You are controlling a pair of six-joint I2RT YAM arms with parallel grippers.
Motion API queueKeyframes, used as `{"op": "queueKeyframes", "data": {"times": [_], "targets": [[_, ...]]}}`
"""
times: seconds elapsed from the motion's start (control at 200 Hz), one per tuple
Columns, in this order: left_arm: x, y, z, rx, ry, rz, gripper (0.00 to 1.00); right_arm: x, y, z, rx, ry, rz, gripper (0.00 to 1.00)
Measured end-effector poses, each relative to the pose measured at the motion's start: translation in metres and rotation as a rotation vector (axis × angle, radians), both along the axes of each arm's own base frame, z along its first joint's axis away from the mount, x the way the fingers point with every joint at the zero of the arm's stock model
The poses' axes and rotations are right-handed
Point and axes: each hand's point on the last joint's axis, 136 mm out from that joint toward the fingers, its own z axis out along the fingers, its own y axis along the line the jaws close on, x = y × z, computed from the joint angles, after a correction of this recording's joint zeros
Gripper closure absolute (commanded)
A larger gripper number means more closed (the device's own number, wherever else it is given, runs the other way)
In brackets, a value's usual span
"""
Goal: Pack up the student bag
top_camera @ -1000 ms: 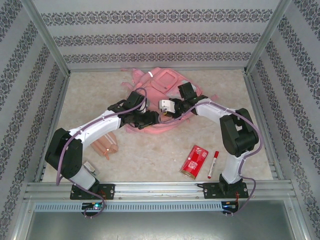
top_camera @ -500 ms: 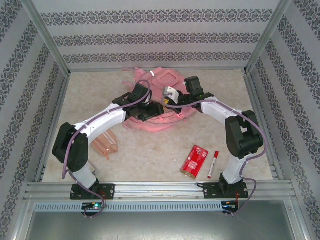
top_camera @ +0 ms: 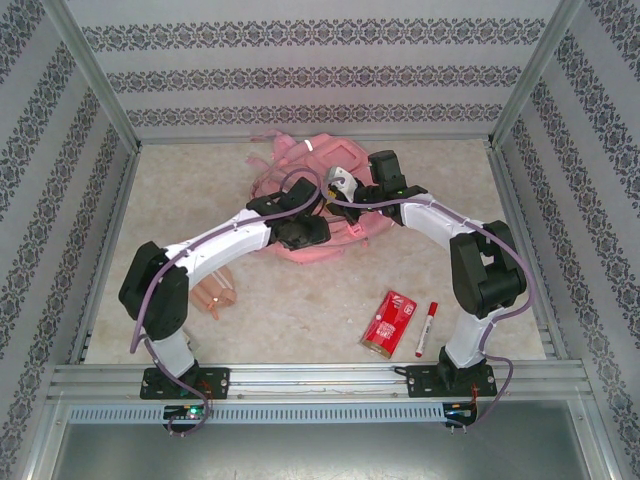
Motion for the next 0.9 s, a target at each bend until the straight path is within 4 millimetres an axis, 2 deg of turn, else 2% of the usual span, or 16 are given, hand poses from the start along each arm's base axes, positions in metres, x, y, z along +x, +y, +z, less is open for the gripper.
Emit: {"op": "queueKeyframes", "data": {"times": [0.26,0.41,0.49,0.715,0.769,0.899], "targets": [[0.006,0.004,-0.007,0.042,-0.012,-0.004,0.82,-0.001,0.002,0.001,0.002,-0.002,0.003,1.00],[0.006,0.006,-0.009,0.032,-0.028,-0.017,0.91,-0.003,0.001,0.002,-0.001,-0.007,0.003,1.00],[0.004,0.008,-0.004,0.013,-0.040,-0.028,0.99,-0.005,0.001,0.001,-0.005,-0.011,0.009,1.00],[-0.004,0.028,0.008,-0.068,-0.053,-0.064,1.00,-0.016,0.001,-0.004,-0.072,-0.063,0.074,1.00],[-0.009,0.031,0.008,-0.110,-0.050,-0.082,0.95,-0.019,-0.001,-0.008,-0.105,-0.080,0.099,1.00],[-0.018,0.047,0.006,-0.192,-0.053,-0.095,0.94,-0.028,-0.010,-0.019,-0.173,-0.093,0.143,1.00]]}}
